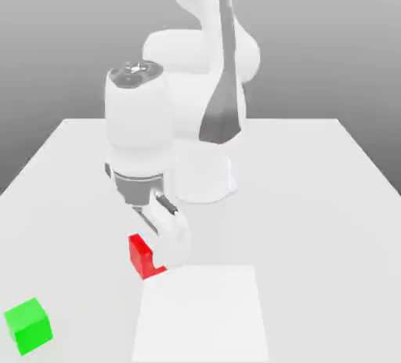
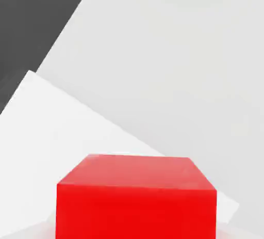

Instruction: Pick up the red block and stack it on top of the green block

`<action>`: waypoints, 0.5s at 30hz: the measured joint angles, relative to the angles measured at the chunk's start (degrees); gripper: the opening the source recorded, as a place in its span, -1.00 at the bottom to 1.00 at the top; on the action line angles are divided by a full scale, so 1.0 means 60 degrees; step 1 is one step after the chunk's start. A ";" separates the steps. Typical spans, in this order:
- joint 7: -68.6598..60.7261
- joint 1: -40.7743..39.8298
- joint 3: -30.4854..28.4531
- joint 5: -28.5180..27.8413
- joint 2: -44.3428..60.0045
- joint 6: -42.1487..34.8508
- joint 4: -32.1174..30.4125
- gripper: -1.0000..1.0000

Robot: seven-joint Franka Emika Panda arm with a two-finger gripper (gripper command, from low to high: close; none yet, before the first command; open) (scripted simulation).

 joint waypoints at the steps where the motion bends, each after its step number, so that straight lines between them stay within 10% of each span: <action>1: -0.0129 -0.0191 -0.0093 0.0006 0.0181 -0.0165 0.0346 -1.00; 12: -0.1290 -0.1509 -0.0784 0.0336 0.2775 -0.0229 0.2985 -1.00; 13: -0.1315 -0.1527 -0.0767 0.0367 0.2959 -0.0063 0.3003 1.00; 15: -0.1315 -0.1527 -0.0767 0.0367 0.2959 -0.0063 0.3003 1.00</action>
